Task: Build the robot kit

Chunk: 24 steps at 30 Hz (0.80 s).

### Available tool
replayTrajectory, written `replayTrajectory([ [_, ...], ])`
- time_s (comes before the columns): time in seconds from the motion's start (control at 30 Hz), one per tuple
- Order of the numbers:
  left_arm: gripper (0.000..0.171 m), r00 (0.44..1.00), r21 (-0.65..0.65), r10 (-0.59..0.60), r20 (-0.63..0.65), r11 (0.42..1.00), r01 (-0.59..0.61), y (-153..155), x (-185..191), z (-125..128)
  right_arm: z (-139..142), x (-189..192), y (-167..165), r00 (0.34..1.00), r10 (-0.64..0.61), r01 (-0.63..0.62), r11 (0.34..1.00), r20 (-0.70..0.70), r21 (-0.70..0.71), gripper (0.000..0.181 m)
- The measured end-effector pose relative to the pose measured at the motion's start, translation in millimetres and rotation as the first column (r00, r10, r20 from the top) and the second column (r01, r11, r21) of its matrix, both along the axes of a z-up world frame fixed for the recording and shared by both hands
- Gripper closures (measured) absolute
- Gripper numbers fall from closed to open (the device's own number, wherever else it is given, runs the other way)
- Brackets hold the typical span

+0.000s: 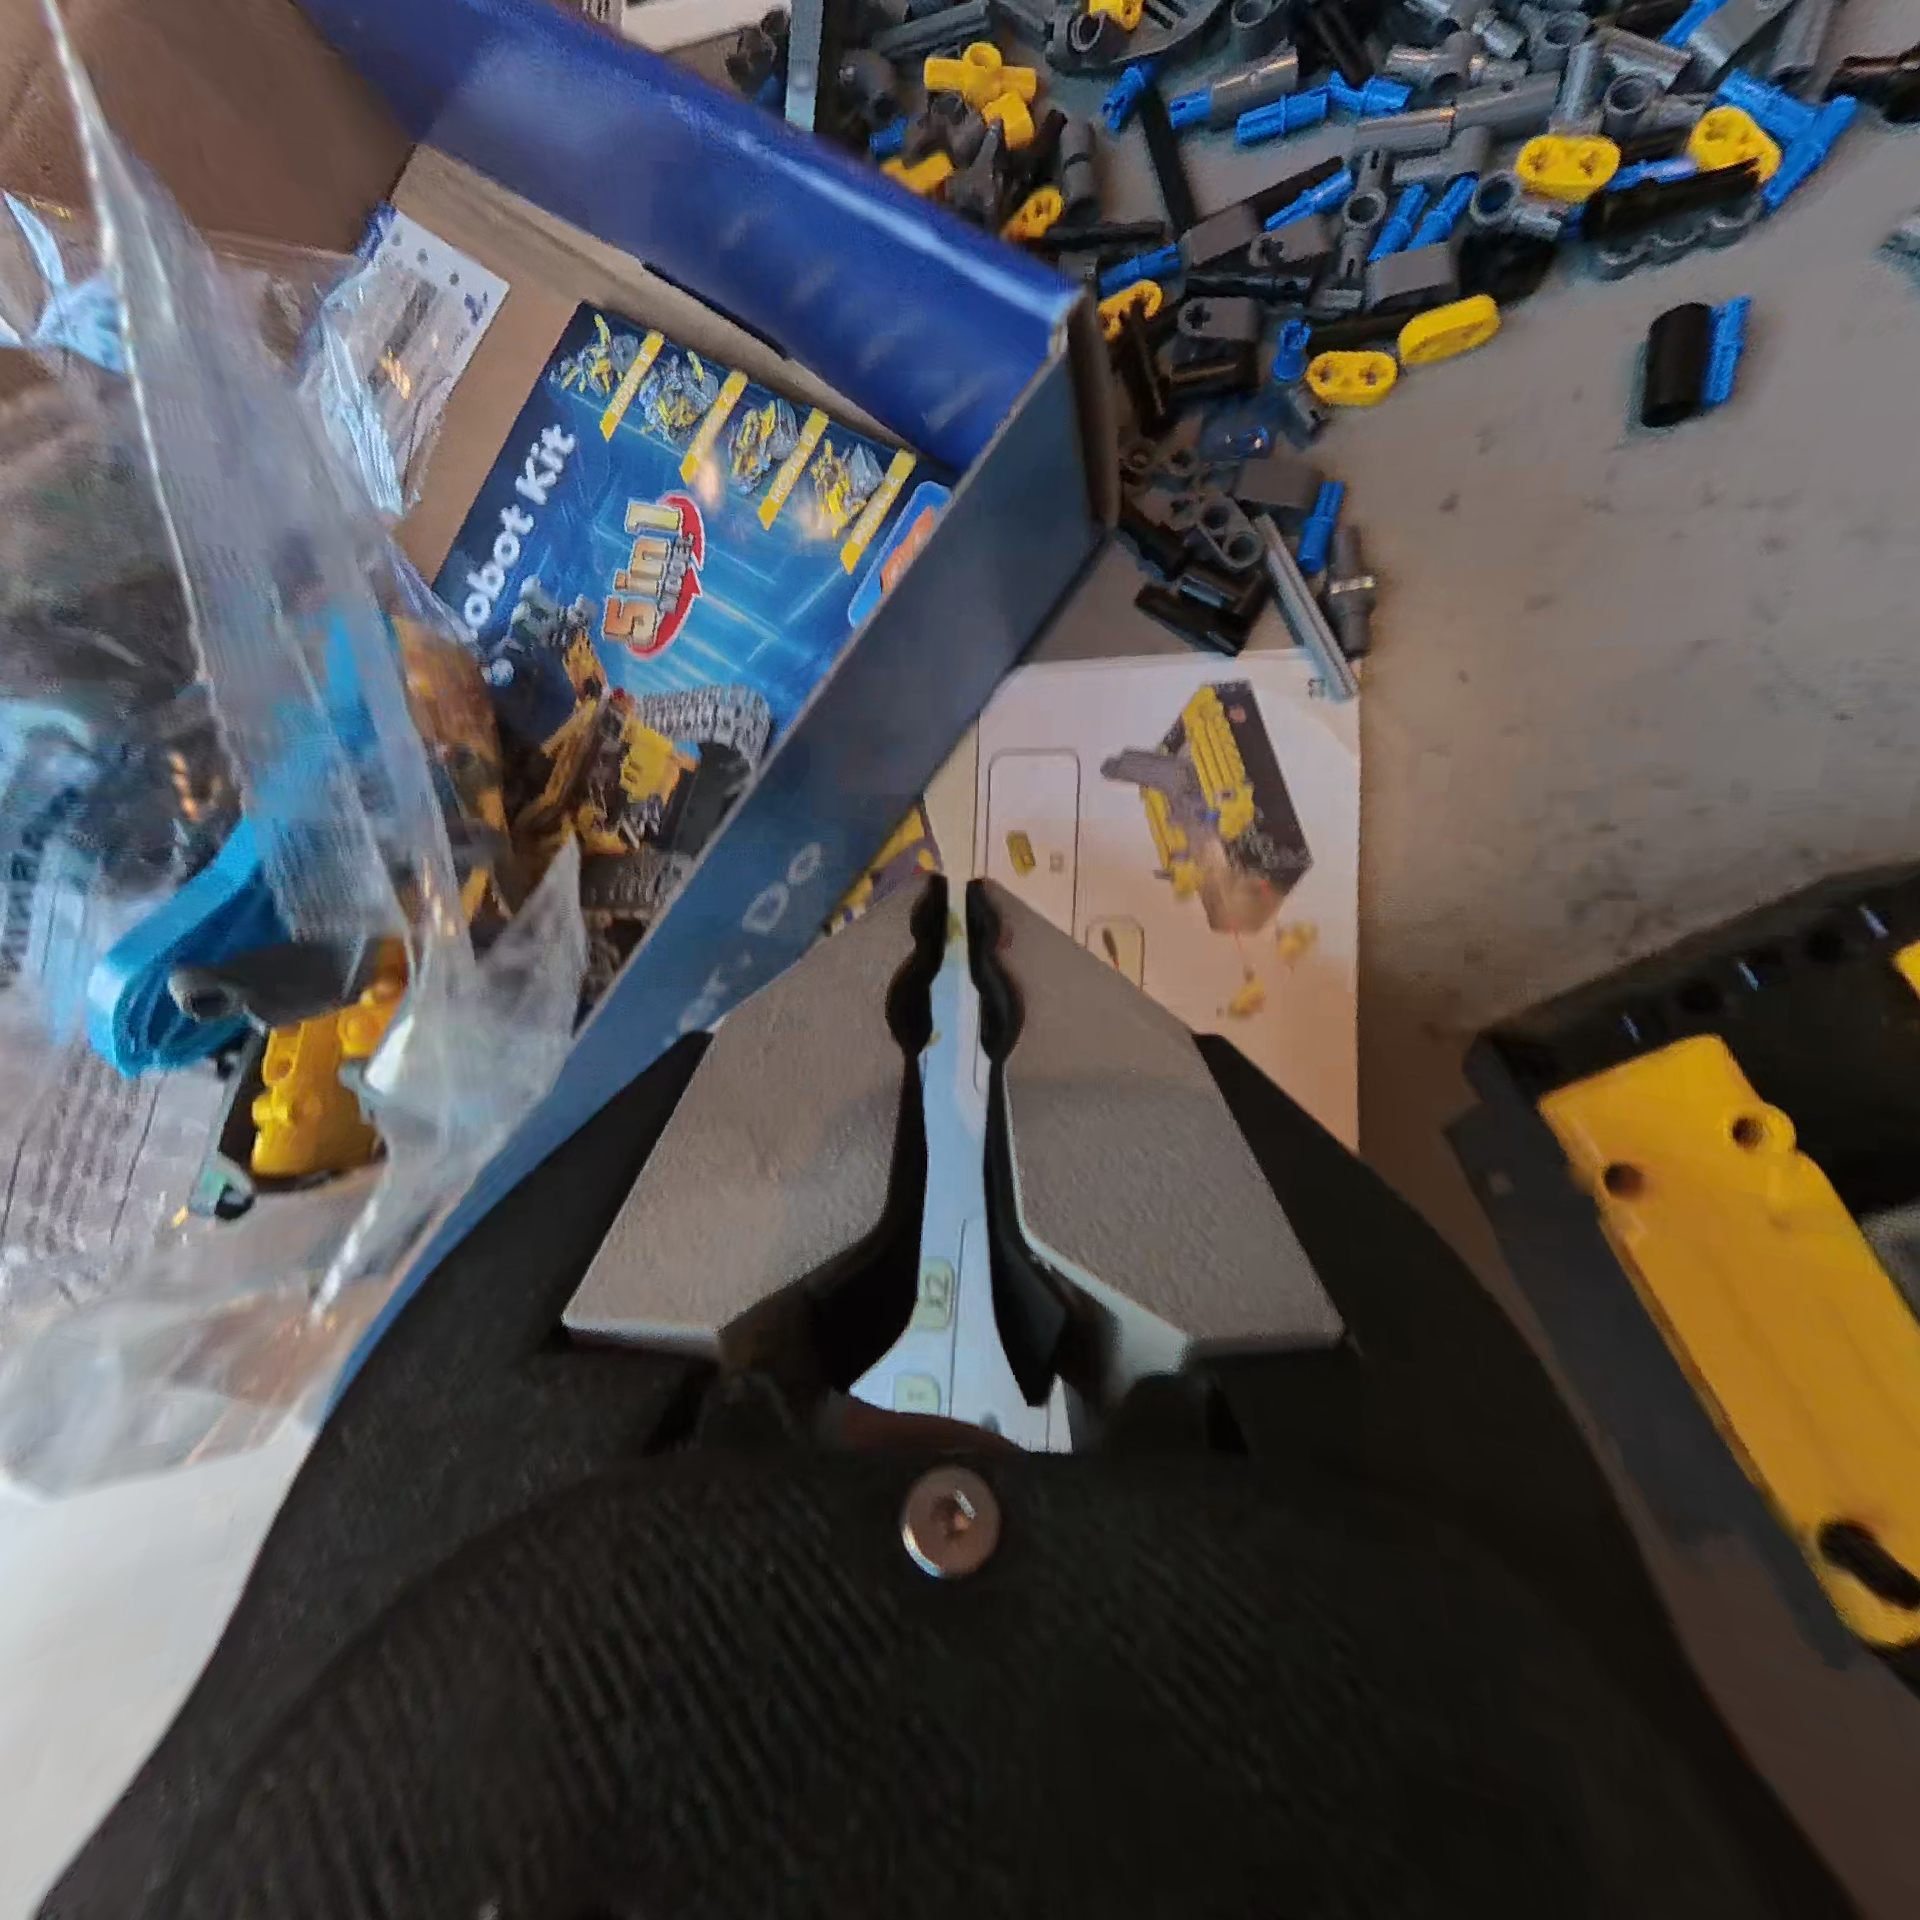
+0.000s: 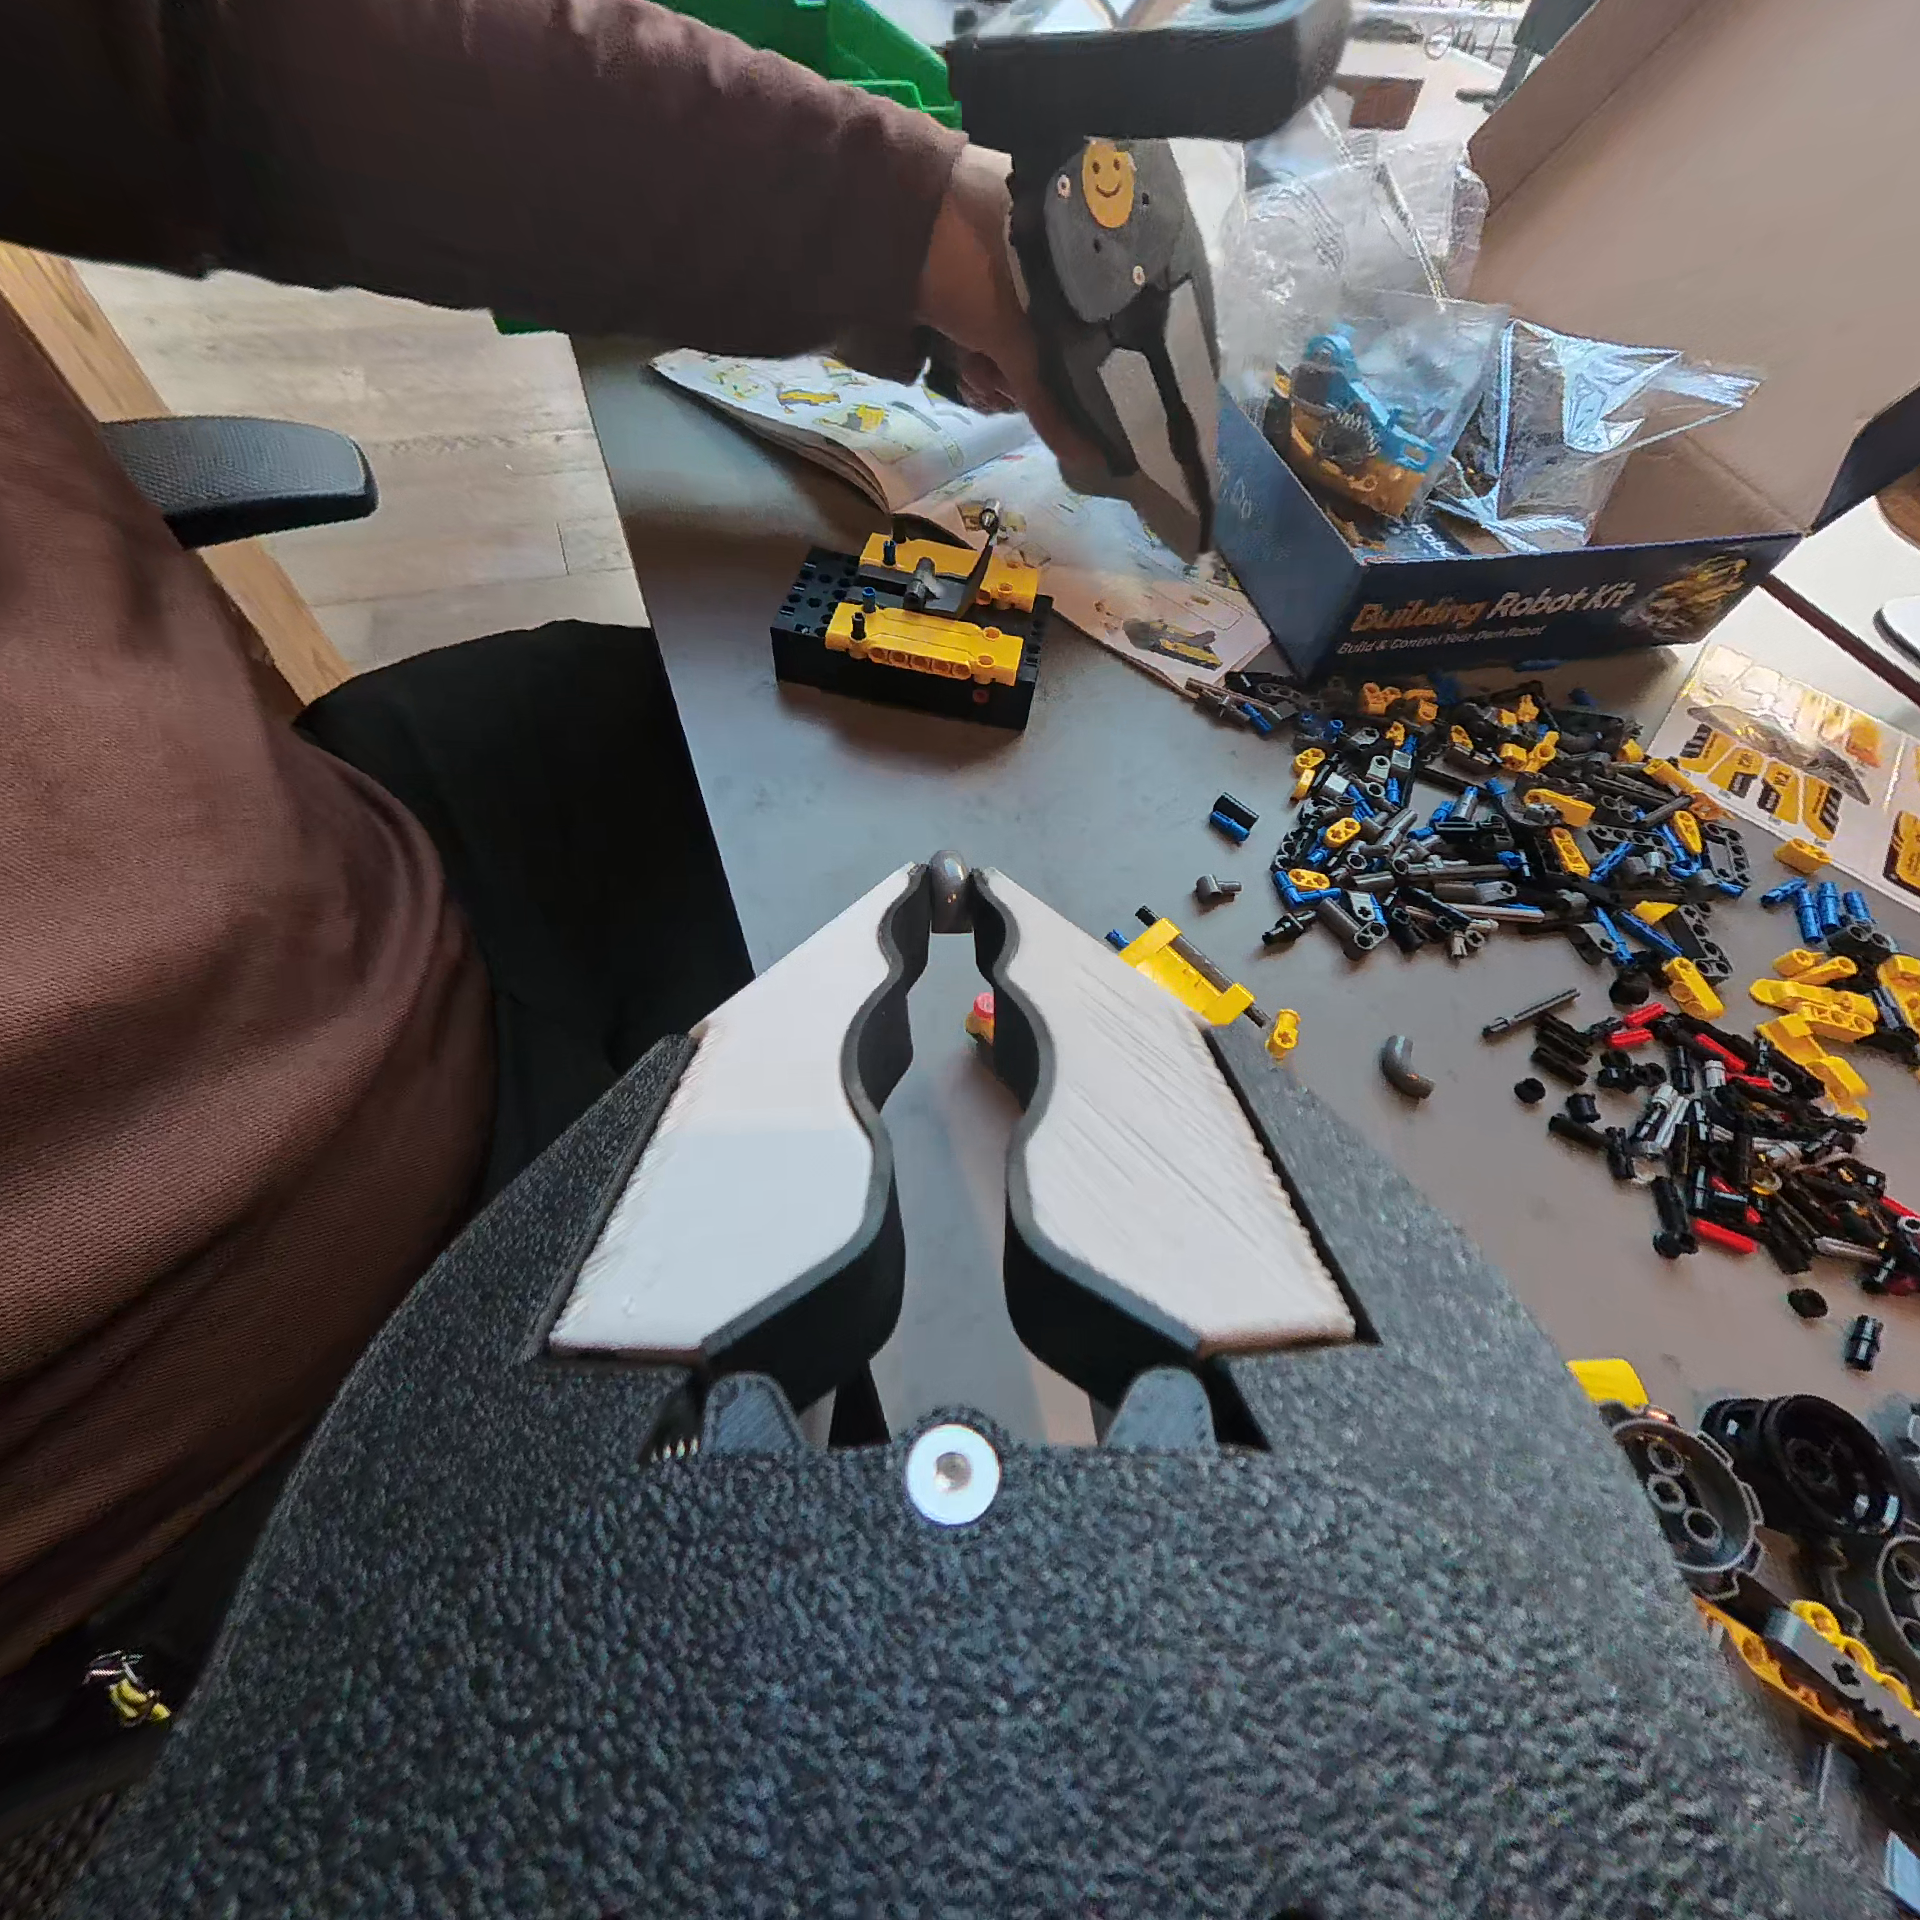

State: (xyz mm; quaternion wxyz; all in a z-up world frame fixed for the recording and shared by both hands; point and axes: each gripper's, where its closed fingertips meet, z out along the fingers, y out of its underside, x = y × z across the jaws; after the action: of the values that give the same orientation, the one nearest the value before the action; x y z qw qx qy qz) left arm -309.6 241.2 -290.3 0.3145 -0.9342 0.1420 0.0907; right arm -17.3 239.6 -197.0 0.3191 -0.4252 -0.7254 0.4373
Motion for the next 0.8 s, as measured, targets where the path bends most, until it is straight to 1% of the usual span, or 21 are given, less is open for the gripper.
replayTrajectory([
  [0.07, 0.166, 1.000, -0.048, 0.021, -0.018, 0.999, -0.022, -21.5, -6.3, -7.0, -1.4, 0.9, 1.9, 1.000, -0.003, 0.003, 1.000, 0.004, -0.003, 0.173],
  [0.1, 0.169, 0.999, -0.063, 0.027, -0.027, 0.998, -0.029, -30.2, -9.1, -11.1, -2.3, 0.9, 2.8, 1.000, -0.003, 0.003, 1.000, 0.007, -0.004, 0.174],
  [0.13, 0.171, 0.999, -0.041, 0.031, -0.012, 0.999, -0.031, -33.8, -8.1, -11.5, -2.9, 0.4, 3.5, 1.000, -0.003, 0.003, 1.000, 0.008, -0.006, 0.173],
  [0.2, 0.171, 0.997, -0.031, 0.062, 0.035, 0.998, -0.061, -36.7, -7.3, -11.9, -3.0, -1.2, 3.2, 1.000, 0.002, -0.001, 1.000, 0.009, -0.013, 0.174],
  [0.3, 0.171, 0.995, -0.053, 0.071, 0.077, 0.996, -0.067, -37.9, -6.4, -12.3, -1.8, -3.5, 0.5, 1.000, 0.007, -0.007, 1.000, 0.010, -0.010, 0.173],
  [0.4, 0.171, 0.997, -0.050, 0.048, 0.063, 0.998, -0.045, -40.2, -4.2, -12.3, -1.9, -2.2, -3.1, 1.000, 0.011, -0.011, 1.000, 0.015, 0.010, 0.173],
  [0.5, 0.171, 0.996, -0.055, 0.027, 0.084, 0.998, -0.022, -44.9, 2.9, -12.4, -3.8, -1.1, -2.5, 1.000, 0.006, -0.006, 1.000, 0.027, 0.008, 0.173],
  [0.67, 0.171, 0.997, -0.028, 0.030, 0.067, 0.999, -0.028, -45.6, 3.8, -11.3, -7.8, -5.0, -1.8, 0.999, 0.012, -0.013, 1.000, 0.053, 0.012, 0.173],
  [0.73, 0.171, 0.998, -0.008, 0.033, 0.058, 0.999, -0.032, -47.5, 5.0, -2.9, -13.8, -6.7, -2.8, 0.996, 0.029, -0.030, 0.999, 0.086, 0.019, 0.173],
  [0.8, 0.171, 0.996, 0.084, 0.046, 0.077, 0.995, -0.052, -46.8, 10.2, 24.3, -21.6, -7.3, -5.3, 0.990, 0.052, -0.056, 0.998, 0.129, 0.025, 0.173],
])
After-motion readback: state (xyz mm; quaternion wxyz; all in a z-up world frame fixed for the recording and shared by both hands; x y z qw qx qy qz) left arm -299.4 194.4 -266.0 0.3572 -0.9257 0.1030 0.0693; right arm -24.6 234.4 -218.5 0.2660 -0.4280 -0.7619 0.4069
